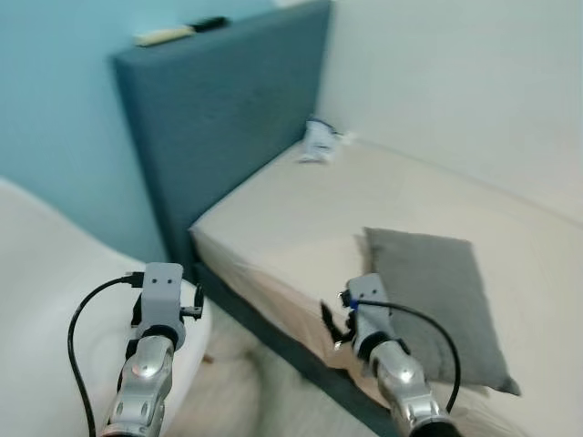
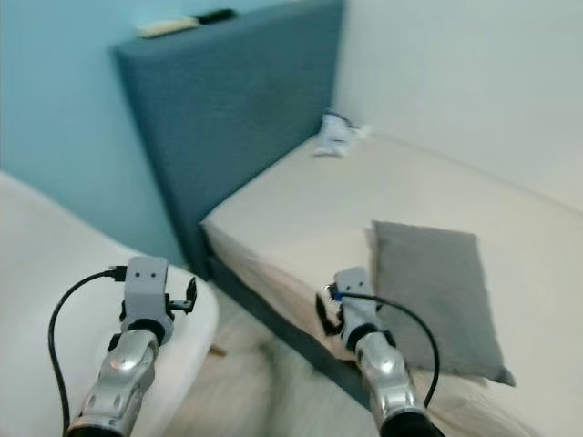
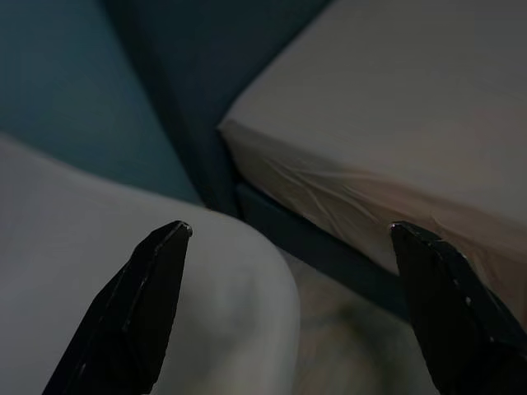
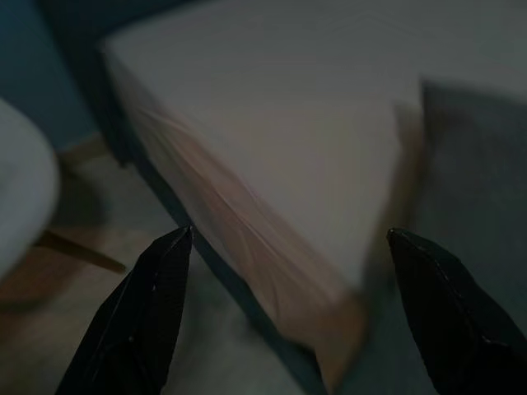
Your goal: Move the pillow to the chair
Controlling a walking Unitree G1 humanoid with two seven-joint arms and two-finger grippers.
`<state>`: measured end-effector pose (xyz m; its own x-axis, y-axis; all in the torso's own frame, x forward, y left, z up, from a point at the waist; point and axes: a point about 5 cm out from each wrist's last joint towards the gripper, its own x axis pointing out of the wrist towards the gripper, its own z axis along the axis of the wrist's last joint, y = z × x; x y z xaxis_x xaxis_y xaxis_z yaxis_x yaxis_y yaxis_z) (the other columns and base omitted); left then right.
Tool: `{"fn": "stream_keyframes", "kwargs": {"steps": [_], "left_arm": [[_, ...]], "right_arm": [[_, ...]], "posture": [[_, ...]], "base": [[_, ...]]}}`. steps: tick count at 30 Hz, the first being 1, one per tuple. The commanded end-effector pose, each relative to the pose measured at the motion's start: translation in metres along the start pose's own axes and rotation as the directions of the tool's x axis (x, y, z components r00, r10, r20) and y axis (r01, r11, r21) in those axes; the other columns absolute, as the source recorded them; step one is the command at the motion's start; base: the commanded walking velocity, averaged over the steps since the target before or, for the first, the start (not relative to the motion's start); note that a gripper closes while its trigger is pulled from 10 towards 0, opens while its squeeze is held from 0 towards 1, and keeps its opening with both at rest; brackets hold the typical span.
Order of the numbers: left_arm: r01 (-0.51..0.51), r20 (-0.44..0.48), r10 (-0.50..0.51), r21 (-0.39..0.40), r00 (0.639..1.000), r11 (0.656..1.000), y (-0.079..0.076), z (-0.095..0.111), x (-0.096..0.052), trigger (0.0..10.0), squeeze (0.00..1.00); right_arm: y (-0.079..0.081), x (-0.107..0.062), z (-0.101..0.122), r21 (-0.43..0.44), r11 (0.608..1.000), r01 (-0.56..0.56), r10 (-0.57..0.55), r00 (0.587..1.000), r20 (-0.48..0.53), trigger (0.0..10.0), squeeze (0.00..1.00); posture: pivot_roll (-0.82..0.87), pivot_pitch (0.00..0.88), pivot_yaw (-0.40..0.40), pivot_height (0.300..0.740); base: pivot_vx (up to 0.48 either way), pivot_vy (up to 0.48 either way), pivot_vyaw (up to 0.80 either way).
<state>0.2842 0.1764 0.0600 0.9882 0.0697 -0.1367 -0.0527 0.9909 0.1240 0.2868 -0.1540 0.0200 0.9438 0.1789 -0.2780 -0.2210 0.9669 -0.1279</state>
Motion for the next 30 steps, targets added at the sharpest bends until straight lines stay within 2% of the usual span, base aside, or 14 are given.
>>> {"fn": "stream_keyframes", "kwargs": {"steps": [1,4,8,9,11,12,14,19,20,22,25,30], "left_arm": [[0.023,-0.026,-0.023,0.01,0.999,1.0,-0.004,-0.009,-0.005,10.0,0.0],[0.026,-0.037,-0.026,-0.008,0.999,1.0,-0.008,-0.011,-0.006,10.0,0.0],[0.016,-0.028,-0.017,-0.018,0.999,1.0,-0.006,-0.007,-0.003,10.0,0.0],[0.0,-0.029,-0.001,-0.041,1.0,0.999,-0.007,-0.007,-0.003,10.0,0.0],[0.001,-0.034,-0.002,-0.041,0.999,0.999,-0.008,-0.01,-0.004,10.0,0.0],[0.02,-0.037,-0.02,-0.012,0.999,1.0,-0.01,-0.013,-0.008,10.0,0.0],[0.063,-0.024,-0.062,0.03,0.998,0.998,-0.013,-0.011,-0.01,10.0,0.0],[0.04,-0.012,-0.04,0.0,0.999,0.999,-0.009,-0.004,-0.004,10.0,0.0],[0.013,-0.007,-0.014,-0.052,1.0,0.999,-0.005,-0.001,-0.003,10.0,0.0],[0.0,-0.006,-0.001,-0.08,1.0,0.997,-0.005,-0.002,-0.005,10.0,0.0],[0.003,0.011,-0.002,-0.05,1.0,0.999,-0.007,-0.004,-0.011,10.0,0.0],[0.016,0.016,-0.015,-0.046,1.0,0.999,-0.008,-0.002,-0.01,10.0,0.0]], "right_arm": [[-0.009,-0.002,-0.005,0.031,0.998,0.051,-0.05,0.999,-0.022,10.0,0.0],[-0.009,-0.002,-0.004,0.005,0.999,0.052,-0.051,0.998,-0.025,10.0,0.0],[0.0,0.001,0.003,-0.006,1.0,0.0,0.0,1.0,-0.003,10.0,0.0],[0.002,0.001,0.004,-0.054,0.998,-0.035,0.035,0.999,0.003,10.0,0.0],[-0.001,0.001,0.001,-0.045,0.999,-0.024,0.024,1.0,-0.008,10.0,0.0],[-0.007,0.0,-0.001,0.029,0.999,0.028,-0.028,0.999,-0.026,10.0,0.0],[-0.013,0.001,0.001,0.107,0.991,0.076,-0.073,0.997,-0.026,10.0,0.0],[-0.009,0.003,0.004,0.074,0.996,0.047,-0.045,0.999,-0.024,10.0,0.0],[-0.004,0.004,0.007,0.034,0.999,-0.006,0.006,1.0,-0.006,10.0,0.0],[-0.004,0.003,0.006,0.019,1.0,-0.023,0.024,1.0,-0.009,10.0,0.0],[-0.007,0.001,-0.002,0.038,0.999,-0.02,0.021,0.999,-0.045,10.0,0.0],[-0.006,0.002,0.005,0.056,0.998,-0.003,0.004,1.0,-0.014,10.0,0.0]], "posture": [[0.04,0.088,0.007,0.74],[0.03,0.103,-0.004,0.74],[0.03,0.116,-0.014,0.74],[0.04,0.113,-0.01,0.74],[0.05,0.098,-0.002,0.74],[0.05,0.084,0.001,0.74],[0.05,0.086,0.002,0.74],[0.06,0.119,-0.013,0.74],[0.06,0.12,-0.004,0.74],[0.06,0.106,0.009,0.74],[0.05,0.099,0.015,0.74],[0.04,0.131,-0.008,0.74]], "base": [[0.0,0.0,-0.8],[0.0,0.0,-0.8],[0.0,0.0,-0.8],[0.0,0.0,-0.8],[0.0,0.0,-0.8],[0.0,0.0,-0.8],[0.0,0.0,-0.8],[0.0,0.0,-0.8],[0.0,0.0,-0.8],[0.0,0.0,-0.4],[0.0,0.0,0.0],[0.0,0.0,0.0]]}}
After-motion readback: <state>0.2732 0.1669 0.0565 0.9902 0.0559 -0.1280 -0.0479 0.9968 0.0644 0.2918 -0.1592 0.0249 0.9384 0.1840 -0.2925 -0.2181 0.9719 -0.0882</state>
